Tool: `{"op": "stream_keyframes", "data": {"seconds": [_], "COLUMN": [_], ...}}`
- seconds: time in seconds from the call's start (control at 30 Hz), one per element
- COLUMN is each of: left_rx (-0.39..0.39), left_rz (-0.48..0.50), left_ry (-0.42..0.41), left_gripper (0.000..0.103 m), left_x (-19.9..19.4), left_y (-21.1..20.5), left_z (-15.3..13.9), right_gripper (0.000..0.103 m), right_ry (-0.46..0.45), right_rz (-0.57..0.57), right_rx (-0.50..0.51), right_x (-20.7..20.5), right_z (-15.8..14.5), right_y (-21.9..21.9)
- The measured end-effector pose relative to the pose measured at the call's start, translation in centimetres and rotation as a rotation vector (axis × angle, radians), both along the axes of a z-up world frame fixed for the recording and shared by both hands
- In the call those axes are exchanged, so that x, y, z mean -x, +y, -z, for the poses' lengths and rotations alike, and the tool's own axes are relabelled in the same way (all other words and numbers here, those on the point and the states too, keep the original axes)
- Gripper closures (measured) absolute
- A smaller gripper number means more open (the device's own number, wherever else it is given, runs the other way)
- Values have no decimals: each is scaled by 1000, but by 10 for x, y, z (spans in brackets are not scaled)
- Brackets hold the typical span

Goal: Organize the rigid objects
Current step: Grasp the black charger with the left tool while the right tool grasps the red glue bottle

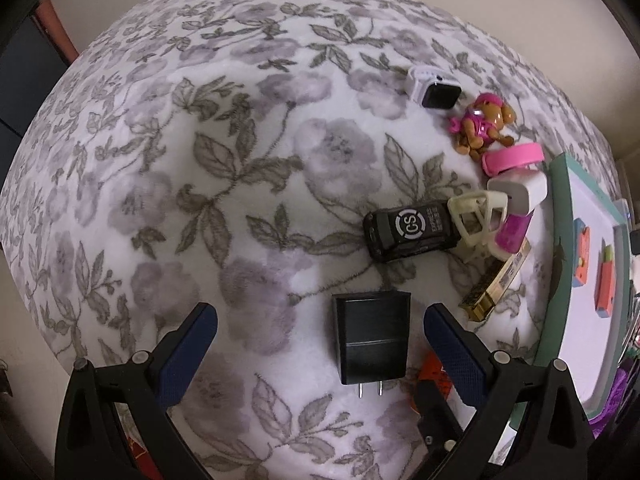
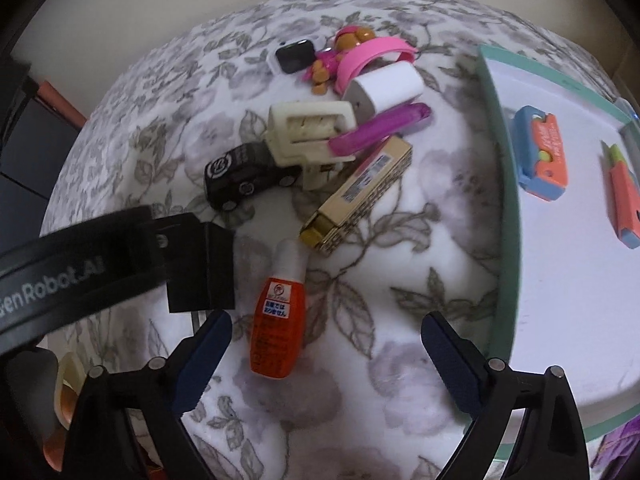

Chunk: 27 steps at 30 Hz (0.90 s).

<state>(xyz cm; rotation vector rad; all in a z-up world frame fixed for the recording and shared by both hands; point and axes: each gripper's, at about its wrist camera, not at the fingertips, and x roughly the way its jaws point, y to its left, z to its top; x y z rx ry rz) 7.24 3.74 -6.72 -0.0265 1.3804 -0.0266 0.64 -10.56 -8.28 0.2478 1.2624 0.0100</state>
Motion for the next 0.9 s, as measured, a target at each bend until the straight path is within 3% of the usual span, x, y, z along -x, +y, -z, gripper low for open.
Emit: {"op": "stream_keyframes", "data": {"seconds": [0.17,0.3,0.43,0.63,0.9], "left_rx": [-9,-6,-3,37,-25], "left_rz": [15,30,45,61,94], "left_ry": [24,32,42,82,66], "left_gripper": [0,3,24,47,49], "left_x": [-3,-3,-1,6,7], "left_y": [-5,-9,-13,-21,-38], "left_z": [9,12,16,32,46], "right_gripper": [13,25,49,62,64], "right_ry": [8,-3,-7,-7,-19], "right_rz": [-8,-15,-36,-30,-59], "right_rx": [37,34,47,54,92], "right_x": [-3,-3,-4,-6,-3], "right_z": [4,2,0,2,1], "right_y": [5,8,12,12,13]}}
